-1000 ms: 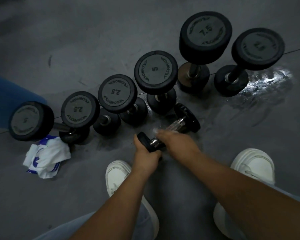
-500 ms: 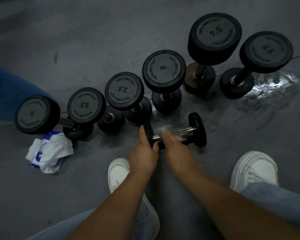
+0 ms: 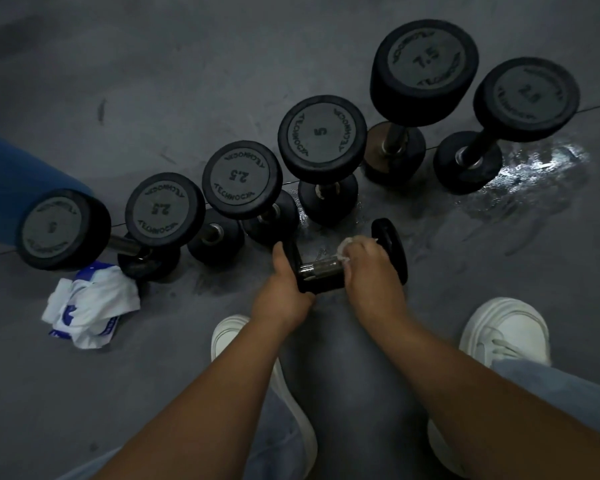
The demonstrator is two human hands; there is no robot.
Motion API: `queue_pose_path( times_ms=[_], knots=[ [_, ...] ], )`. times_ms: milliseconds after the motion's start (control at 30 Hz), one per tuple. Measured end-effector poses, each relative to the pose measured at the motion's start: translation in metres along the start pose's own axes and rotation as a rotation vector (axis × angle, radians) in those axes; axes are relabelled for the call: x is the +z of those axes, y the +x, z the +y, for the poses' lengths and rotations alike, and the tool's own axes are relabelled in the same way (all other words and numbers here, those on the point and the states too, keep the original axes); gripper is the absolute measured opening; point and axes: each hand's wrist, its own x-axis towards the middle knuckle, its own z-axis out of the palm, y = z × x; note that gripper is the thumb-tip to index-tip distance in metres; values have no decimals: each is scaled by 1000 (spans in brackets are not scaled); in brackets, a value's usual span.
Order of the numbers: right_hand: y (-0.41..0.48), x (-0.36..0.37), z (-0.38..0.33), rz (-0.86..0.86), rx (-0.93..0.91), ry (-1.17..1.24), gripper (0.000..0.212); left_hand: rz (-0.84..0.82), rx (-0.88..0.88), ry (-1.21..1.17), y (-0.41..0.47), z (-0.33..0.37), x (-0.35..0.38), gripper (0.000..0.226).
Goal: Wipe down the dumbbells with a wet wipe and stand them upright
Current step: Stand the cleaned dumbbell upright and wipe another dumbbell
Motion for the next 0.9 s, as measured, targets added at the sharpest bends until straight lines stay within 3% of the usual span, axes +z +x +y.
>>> queue_pose_path(
  times_ms=[67, 133, 200, 333, 433, 500, 600, 667, 800, 900],
  knots=[
    [-7, 9, -5, -4, -33, -82, 32, 12, 5, -7, 1, 0, 1, 110],
    [-14, 13, -14, -48, -184, -139, 43, 5, 8, -18, 2, -2, 2, 111],
    [-12, 10, -16, -128, -336, -186, 39, -14, 19, -31, 3, -2, 1, 110],
    [-3, 3, -7, -111, -122, -324, 46, -4, -8, -75, 5, 0, -1, 111],
    [-8, 5, -20, -207, -276, -314, 58, 60, -16, -107, -2, 7, 4, 107],
    [6, -2, -17, -220, -279, -282, 47, 67, -35, -99, 1, 12, -1, 98],
    [16, -16, -9, -176, -219, -312, 34, -55, -130, -81, 20, 14, -25, 77],
    [13, -18, -12, -191, -207, -293, 31, -101, -177, -119, 21, 14, -30, 83],
    [15, -11, -12, -76, -139, -217, 24, 199, -151, -93, -17, 15, 7, 90],
    [0, 0, -13, -37, -68, -281, 35, 178, -59, -149, -25, 8, 26, 105]
  ],
)
